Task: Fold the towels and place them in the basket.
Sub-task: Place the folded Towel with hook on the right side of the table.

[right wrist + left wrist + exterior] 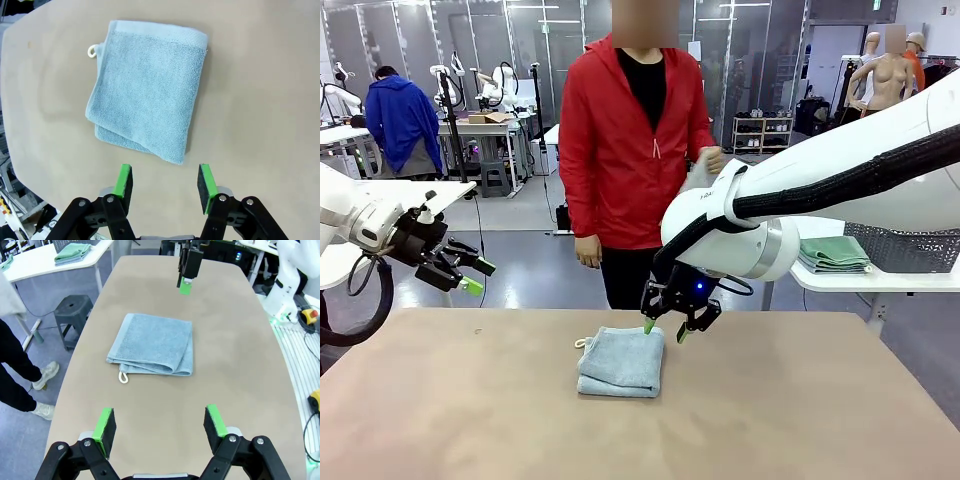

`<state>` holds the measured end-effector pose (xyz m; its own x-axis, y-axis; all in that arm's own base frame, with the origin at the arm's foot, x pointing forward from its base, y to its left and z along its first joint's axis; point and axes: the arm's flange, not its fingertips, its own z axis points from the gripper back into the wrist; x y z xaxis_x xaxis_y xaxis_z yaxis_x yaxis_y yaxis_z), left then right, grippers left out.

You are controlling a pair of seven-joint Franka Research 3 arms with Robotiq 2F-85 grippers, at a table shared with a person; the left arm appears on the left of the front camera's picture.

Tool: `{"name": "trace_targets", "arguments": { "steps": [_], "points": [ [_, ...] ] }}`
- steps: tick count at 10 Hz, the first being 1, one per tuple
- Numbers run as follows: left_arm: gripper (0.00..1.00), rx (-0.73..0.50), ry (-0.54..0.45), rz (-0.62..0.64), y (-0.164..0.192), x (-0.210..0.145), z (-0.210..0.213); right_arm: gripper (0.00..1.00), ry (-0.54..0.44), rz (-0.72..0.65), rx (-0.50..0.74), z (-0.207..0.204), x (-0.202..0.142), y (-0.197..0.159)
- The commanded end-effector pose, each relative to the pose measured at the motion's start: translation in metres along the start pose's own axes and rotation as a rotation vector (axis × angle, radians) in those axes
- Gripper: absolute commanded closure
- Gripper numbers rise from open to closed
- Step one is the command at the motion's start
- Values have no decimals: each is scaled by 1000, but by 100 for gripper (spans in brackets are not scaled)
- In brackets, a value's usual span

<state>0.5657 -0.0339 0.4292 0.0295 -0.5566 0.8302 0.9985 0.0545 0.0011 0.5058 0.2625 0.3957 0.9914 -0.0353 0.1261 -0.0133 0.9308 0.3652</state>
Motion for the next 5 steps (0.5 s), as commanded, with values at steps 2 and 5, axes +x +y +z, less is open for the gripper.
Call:
{"name": "trace_targets", "arguments": {
  "steps": [2,5],
  "points": [
    [11,8,4,-2,0,1,0,34,0,2,1,1,0,0],
    [11,8,4,-2,0,1,0,33,-45,-5,-7,-14,7,-5]
  ]
}}
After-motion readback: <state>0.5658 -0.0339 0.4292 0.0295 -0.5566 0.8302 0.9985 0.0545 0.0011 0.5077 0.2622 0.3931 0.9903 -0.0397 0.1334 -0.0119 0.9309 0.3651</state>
